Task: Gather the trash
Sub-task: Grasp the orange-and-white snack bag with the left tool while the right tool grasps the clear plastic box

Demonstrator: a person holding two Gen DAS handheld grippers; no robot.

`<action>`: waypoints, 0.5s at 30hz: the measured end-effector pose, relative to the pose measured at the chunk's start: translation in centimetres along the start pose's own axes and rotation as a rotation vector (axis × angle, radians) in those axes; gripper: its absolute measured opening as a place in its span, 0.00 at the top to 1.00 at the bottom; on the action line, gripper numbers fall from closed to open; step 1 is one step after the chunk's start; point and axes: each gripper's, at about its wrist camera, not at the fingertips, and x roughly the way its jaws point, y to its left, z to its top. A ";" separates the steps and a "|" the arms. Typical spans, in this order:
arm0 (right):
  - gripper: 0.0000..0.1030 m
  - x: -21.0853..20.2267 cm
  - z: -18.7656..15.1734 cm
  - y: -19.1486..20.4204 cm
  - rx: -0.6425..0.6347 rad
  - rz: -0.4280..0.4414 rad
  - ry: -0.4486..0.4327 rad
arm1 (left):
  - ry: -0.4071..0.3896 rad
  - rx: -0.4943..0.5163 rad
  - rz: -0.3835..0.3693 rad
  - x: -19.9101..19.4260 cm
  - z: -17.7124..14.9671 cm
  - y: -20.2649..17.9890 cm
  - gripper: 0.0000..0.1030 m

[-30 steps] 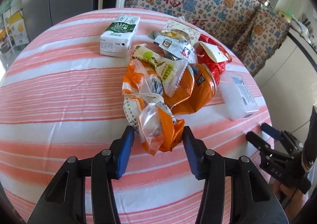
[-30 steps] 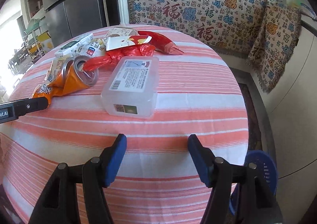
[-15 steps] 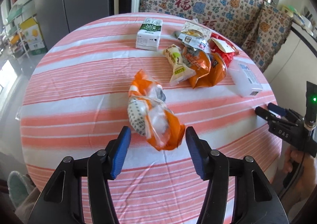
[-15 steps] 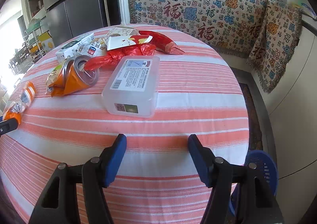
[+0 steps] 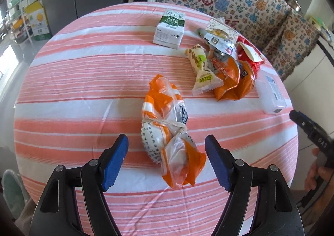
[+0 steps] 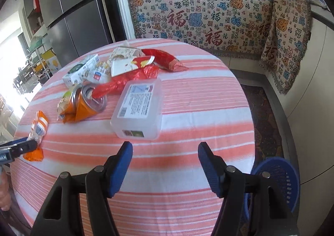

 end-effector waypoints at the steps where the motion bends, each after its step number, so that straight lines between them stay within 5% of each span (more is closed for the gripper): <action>1: 0.34 0.1 0.8 0.1 0.015 0.023 0.008 | 0.002 0.003 0.007 0.2 0.1 -0.1 0.25; 5: 0.20 1.1 2.9 1.3 0.040 0.084 0.052 | 0.009 0.009 0.028 0.5 0.3 0.0 0.28; 15: 0.20 6.6 5.8 4.1 -0.056 -0.035 0.266 | 0.030 0.041 0.021 0.6 0.8 -0.2 0.49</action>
